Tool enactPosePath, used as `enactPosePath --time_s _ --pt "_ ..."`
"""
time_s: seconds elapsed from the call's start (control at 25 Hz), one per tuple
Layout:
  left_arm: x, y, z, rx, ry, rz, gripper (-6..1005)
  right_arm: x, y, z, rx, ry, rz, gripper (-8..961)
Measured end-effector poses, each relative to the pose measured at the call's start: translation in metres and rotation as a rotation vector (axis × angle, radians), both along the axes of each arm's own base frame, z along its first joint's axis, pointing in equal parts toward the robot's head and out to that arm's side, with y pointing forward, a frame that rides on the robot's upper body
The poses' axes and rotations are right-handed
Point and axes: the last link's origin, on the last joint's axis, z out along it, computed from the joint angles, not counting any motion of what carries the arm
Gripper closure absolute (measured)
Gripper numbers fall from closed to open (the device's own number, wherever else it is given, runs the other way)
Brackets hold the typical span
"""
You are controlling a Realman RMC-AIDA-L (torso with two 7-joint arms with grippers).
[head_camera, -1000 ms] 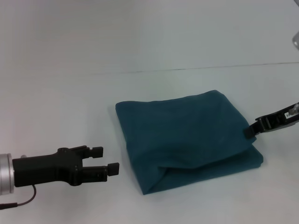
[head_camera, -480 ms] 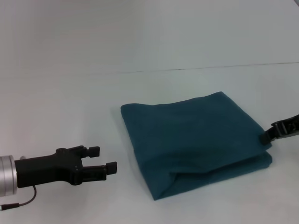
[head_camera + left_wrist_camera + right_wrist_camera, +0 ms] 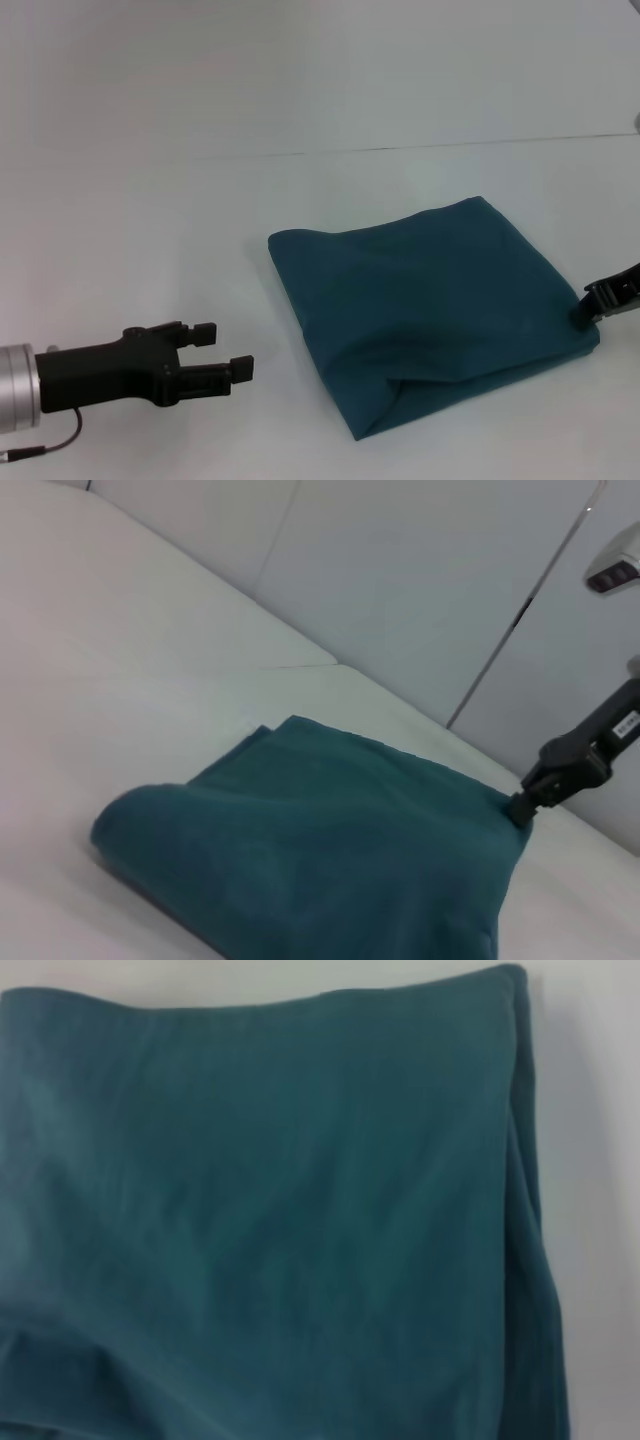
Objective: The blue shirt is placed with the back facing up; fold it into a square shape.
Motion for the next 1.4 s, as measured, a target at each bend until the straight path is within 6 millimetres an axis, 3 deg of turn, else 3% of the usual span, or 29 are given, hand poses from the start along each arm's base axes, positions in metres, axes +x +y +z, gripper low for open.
enactPosePath --time_s 0.36,0.6,0.8,0.92,1.4 --pt "-0.007 -0.018 -0.011 0.006 -0.07 0.048 108 -0.003 0.002 0.002 0.001 0.007 0.003 943" --pt "-0.009 -0.03 -0.034 -0.011 -0.08 -0.005 109 -0.006 0.003 0.001 -0.004 0.01 -0.002 942" --pt "-0.004 -0.024 -0.047 0.005 -0.075 -0.015 109 -0.008 0.004 0.001 -0.006 0.011 -0.006 942" --pt "0.004 -0.009 -0.058 -0.079 -0.019 0.062 110 -0.007 0.003 0.002 -0.007 0.01 -0.01 943" --pt "0.034 0.007 -0.075 -0.189 0.12 0.074 111 -0.003 0.002 0.003 -0.001 0.006 -0.017 938"
